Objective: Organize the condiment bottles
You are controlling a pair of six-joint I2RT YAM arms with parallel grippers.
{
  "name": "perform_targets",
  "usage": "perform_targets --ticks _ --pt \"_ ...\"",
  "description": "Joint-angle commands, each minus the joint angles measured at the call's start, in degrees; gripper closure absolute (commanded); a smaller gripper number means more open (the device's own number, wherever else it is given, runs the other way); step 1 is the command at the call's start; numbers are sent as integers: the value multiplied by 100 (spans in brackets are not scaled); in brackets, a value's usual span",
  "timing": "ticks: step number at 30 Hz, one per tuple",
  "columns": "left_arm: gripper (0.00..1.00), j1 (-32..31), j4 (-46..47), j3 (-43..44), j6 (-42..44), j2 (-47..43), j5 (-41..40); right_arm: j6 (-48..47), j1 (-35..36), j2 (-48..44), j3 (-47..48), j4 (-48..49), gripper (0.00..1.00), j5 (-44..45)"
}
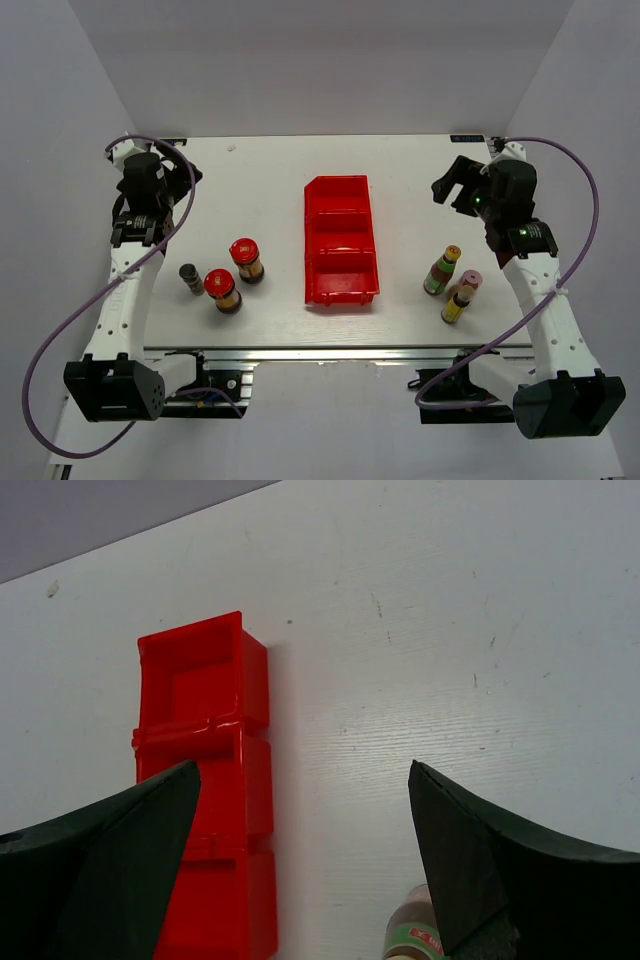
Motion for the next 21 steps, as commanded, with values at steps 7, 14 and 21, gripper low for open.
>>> perform_targets --ticks 7,14,21 --pt "2 -11 146 8 151 38 333 -45 -3 -355 -282 -29 11 -239" --pt "2 -12 340 -220 284 74 563 236 6 -645 61 -1531 11 506" --pt "2 -11 392 -238 354 188 659 307 6 -1216 -343 -2570 11 1113"
